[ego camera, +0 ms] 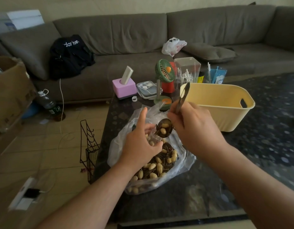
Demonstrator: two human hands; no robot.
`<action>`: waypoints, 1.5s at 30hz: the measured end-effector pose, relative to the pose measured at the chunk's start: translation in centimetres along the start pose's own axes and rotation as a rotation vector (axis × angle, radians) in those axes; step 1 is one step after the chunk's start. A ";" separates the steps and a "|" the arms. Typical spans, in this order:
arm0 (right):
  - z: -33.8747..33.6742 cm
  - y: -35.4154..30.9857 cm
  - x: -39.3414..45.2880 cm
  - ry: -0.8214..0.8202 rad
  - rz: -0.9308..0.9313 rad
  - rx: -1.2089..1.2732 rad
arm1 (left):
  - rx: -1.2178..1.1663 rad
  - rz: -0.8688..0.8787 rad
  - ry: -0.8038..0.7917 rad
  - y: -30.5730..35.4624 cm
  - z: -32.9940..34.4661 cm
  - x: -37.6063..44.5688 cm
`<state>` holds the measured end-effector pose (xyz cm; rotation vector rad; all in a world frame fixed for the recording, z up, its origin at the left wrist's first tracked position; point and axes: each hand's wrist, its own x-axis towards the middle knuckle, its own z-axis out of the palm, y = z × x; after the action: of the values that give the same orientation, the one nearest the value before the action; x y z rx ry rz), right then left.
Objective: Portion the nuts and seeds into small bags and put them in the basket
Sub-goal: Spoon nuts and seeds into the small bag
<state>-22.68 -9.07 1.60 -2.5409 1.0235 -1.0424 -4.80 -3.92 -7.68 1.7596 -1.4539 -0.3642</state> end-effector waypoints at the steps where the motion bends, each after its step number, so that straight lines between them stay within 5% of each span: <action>1: 0.1 0.0 0.0 -0.004 -0.021 0.003 | 0.005 0.002 0.003 0.0 0.0 0.0; 16: 1.1 -0.2 -0.8 -0.042 -0.093 0.021 | 0.103 0.039 0.012 -1.0 0.9 0.1; 25: 1.2 0.2 -0.7 -0.037 -0.060 0.034 | 0.043 -0.166 0.032 0.0 0.6 0.0; 45: 2.3 1.8 -0.9 0.037 -0.088 0.020 | 0.368 -0.226 0.013 -0.6 1.2 0.0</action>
<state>-22.53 -9.90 -1.34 -2.5810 0.9127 -1.1205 -5.20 -4.44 -8.89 2.2260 -1.3799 -0.2074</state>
